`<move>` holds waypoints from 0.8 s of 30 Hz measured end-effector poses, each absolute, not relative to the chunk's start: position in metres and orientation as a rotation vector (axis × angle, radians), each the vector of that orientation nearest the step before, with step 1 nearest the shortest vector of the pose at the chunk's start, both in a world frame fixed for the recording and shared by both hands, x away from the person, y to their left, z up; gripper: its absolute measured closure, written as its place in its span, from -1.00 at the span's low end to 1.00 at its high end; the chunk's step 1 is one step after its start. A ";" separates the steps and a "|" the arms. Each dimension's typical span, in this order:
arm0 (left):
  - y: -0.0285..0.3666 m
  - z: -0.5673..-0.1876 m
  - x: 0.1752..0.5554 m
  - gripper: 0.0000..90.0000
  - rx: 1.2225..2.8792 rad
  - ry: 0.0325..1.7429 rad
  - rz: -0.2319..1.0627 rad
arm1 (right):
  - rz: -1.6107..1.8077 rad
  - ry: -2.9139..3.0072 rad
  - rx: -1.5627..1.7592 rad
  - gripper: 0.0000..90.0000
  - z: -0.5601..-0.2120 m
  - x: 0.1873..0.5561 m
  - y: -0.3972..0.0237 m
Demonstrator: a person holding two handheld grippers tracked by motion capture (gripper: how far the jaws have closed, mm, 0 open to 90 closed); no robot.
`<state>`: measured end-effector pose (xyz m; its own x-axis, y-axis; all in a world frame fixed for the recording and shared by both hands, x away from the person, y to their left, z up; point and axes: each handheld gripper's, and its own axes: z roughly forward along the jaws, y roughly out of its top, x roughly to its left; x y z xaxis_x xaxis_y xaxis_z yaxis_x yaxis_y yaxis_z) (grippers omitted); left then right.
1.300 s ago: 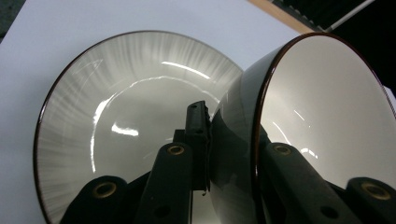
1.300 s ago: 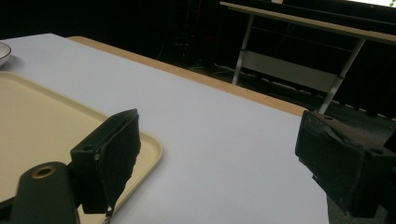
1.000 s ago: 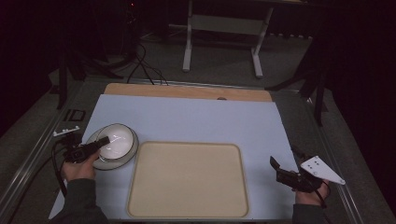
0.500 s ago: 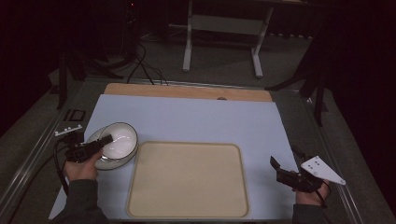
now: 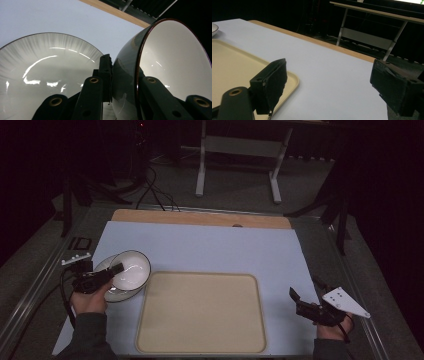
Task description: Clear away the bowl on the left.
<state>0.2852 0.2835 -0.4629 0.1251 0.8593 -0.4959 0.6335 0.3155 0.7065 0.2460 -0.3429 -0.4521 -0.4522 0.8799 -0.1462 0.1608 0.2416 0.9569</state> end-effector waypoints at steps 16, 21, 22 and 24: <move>0.272 -0.456 0.283 0.77 1.414 1.547 0.285 | 1.263 1.786 0.963 -0.70 -0.452 0.246 -0.344; 0.267 -0.453 0.282 0.77 1.424 1.530 0.287 | 1.263 1.785 0.964 -0.70 -0.452 0.246 -0.344; 0.266 -0.453 0.282 0.77 1.427 1.525 0.286 | 1.262 1.784 0.965 -0.70 -0.452 0.246 -0.344; 0.264 -0.452 0.282 0.77 1.433 1.522 0.284 | 1.263 1.783 0.966 -0.69 -0.452 0.246 -0.344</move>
